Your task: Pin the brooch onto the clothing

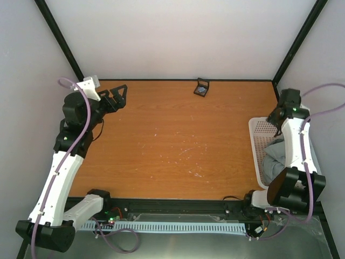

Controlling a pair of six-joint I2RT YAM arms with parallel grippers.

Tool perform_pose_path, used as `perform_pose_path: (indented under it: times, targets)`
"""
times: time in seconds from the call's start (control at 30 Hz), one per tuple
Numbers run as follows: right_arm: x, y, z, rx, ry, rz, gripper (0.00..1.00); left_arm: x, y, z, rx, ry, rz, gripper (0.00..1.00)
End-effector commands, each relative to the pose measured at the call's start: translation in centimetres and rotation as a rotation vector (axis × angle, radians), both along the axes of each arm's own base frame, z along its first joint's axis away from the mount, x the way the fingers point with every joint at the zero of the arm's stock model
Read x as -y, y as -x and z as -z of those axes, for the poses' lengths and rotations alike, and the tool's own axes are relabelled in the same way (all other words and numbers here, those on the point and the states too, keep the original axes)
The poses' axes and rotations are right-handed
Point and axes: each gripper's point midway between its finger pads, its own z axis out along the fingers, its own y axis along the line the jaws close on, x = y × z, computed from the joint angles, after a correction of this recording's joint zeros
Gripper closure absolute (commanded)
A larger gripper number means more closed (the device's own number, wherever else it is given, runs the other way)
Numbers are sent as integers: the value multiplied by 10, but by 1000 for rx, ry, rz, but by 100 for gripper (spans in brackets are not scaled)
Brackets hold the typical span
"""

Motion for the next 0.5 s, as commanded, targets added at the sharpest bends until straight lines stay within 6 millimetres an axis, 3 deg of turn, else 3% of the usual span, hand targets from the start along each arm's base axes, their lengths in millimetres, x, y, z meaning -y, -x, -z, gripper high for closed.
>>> perform_pose_path:
  times: [0.0, 0.1, 0.17, 0.27, 0.37, 0.4, 0.47]
  targets:
    - [27, 55, 57, -146, -16, 229, 0, 8, 10, -31, 105, -109, 9, 0]
    - [41, 80, 90, -220, 9, 309, 0, 11, 13, -32, 125, -153, 4, 0]
    - [46, 78, 112, -216, -15, 283, 2, 16, 15, -31, 133, -170, 9, 0]
    - [43, 69, 137, -204, -90, 230, 16, 21, 18, -31, 147, -190, 19, 0]
    - [37, 55, 134, -160, -149, 151, 52, 24, 19, -33, 159, -208, 21, 0]
    - [34, 50, 126, -132, -160, 123, 70, 24, 18, -32, 159, -214, 17, 0]
    - [26, 44, 96, -46, -174, 86, 92, 26, 18, -33, 165, -228, 16, 0]
